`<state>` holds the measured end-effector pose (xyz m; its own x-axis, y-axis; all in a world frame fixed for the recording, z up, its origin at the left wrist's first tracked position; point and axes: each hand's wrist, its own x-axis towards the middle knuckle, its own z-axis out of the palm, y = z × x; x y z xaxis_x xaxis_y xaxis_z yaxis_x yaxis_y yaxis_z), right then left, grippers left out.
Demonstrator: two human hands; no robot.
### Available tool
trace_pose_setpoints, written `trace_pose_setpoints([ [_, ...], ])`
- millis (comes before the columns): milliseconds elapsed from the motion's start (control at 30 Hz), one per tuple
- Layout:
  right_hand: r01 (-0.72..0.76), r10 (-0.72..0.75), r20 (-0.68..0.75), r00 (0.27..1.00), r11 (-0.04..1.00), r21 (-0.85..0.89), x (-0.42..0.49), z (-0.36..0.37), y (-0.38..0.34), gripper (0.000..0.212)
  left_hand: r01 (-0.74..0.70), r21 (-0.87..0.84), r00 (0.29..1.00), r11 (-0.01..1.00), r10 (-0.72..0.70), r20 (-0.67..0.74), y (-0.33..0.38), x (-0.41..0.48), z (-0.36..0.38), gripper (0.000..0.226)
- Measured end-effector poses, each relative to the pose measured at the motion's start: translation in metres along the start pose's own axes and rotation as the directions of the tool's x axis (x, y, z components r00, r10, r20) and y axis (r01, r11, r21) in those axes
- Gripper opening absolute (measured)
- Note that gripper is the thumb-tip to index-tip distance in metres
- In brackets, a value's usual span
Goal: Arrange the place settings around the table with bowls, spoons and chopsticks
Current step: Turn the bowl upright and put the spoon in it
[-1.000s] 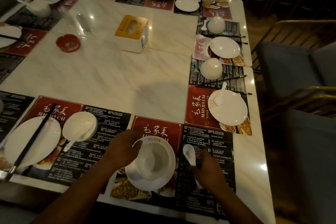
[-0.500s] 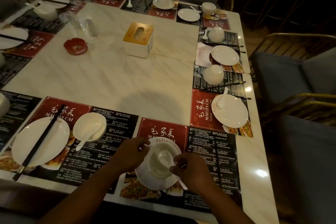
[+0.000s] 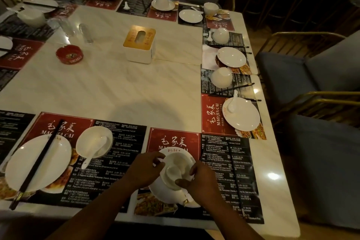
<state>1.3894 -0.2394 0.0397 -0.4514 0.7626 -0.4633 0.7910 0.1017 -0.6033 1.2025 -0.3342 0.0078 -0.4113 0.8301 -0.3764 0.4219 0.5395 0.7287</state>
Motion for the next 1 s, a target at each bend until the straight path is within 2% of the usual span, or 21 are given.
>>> trace_pose_setpoints([
  [233, -0.053, 0.053, -0.001, 0.999, 0.998, 0.023, 0.006, -0.001, 0.004, 0.062, 0.009, -0.065, 0.999, 0.998, -0.006, 0.043, 0.006, 0.0, -0.001, 0.032],
  [367, -0.053, 0.051, 0.022, 0.998, 0.997, 0.059, 0.009, -0.006, 0.004, 0.069, -0.006, -0.04, 0.998, 0.999, 0.008, 0.059, 0.006, 0.004, -0.002, 0.034],
  [433, -0.054, 0.053, 0.023, 0.998, 0.997, 0.06, 0.012, -0.007, 0.005, 0.062, -0.003, -0.023, 0.998, 1.0, 0.005, 0.058, 0.006, 0.006, -0.002, 0.035],
  [600, 0.046, -0.045, 0.049, 0.998, 0.998, -0.033, 0.021, -0.01, 0.01, 0.023, -0.021, 0.038, 0.999, 0.999, 0.019, 0.044, 0.009, 0.011, -0.004, 0.034],
  [733, 0.156, -0.155, 0.013, 0.988, 0.982, -0.103, 0.023, -0.022, 0.015, 0.019, -0.074, 0.119, 0.996, 0.99, 0.069, 0.049, 0.023, 0.019, -0.005, 0.033],
  [833, 0.14, -0.143, -0.025, 0.989, 0.986, -0.091, 0.024, -0.039, 0.021, 0.017, -0.138, 0.135, 0.99, 0.981, 0.132, 0.054, 0.043, 0.027, -0.003, 0.033],
  [1000, 0.077, -0.083, -0.109, 0.991, 0.995, -0.057, 0.029, -0.082, 0.05, 0.018, -0.158, 0.005, 0.986, 0.987, 0.158, 0.055, 0.086, 0.039, 0.02, 0.019],
])
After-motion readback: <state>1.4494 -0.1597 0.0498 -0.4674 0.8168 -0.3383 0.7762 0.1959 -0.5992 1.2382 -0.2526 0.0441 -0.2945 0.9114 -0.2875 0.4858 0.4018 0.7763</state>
